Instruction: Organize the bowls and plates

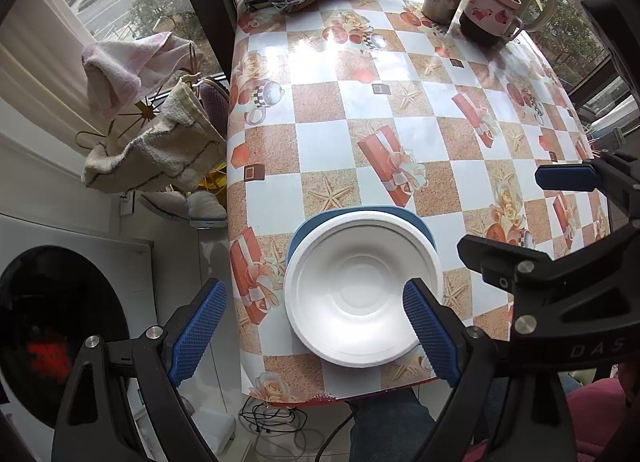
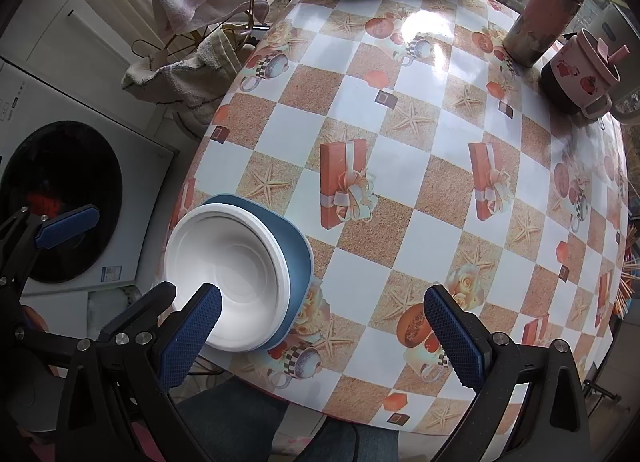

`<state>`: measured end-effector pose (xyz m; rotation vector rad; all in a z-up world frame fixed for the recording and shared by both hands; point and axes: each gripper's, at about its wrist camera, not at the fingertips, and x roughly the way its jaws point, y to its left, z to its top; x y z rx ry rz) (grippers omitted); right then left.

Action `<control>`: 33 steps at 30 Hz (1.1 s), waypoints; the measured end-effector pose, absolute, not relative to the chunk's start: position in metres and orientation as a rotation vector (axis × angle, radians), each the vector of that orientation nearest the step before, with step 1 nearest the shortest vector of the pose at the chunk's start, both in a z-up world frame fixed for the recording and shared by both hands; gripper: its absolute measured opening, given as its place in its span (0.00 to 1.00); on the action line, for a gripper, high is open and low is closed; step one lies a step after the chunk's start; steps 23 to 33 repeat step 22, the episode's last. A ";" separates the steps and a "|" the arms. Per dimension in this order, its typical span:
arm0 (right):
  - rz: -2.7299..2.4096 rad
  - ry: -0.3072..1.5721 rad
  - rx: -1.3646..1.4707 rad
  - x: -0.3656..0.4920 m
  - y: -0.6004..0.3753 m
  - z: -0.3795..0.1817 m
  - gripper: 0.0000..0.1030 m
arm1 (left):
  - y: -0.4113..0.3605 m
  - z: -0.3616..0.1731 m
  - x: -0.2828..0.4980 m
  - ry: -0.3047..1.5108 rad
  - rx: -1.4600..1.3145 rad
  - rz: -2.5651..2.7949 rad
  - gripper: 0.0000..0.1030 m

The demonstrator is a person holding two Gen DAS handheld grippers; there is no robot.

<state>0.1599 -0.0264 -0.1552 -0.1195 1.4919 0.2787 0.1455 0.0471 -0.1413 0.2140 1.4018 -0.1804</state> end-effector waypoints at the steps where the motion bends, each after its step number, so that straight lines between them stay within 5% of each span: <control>1: 0.279 1.492 -0.120 0.160 -0.026 -0.155 0.99 | 0.047 -0.141 0.145 1.402 0.214 -0.181 0.89; 33: 0.279 1.508 -0.070 0.160 -0.040 -0.161 0.99 | 0.043 -0.145 0.146 1.415 0.179 -0.181 0.89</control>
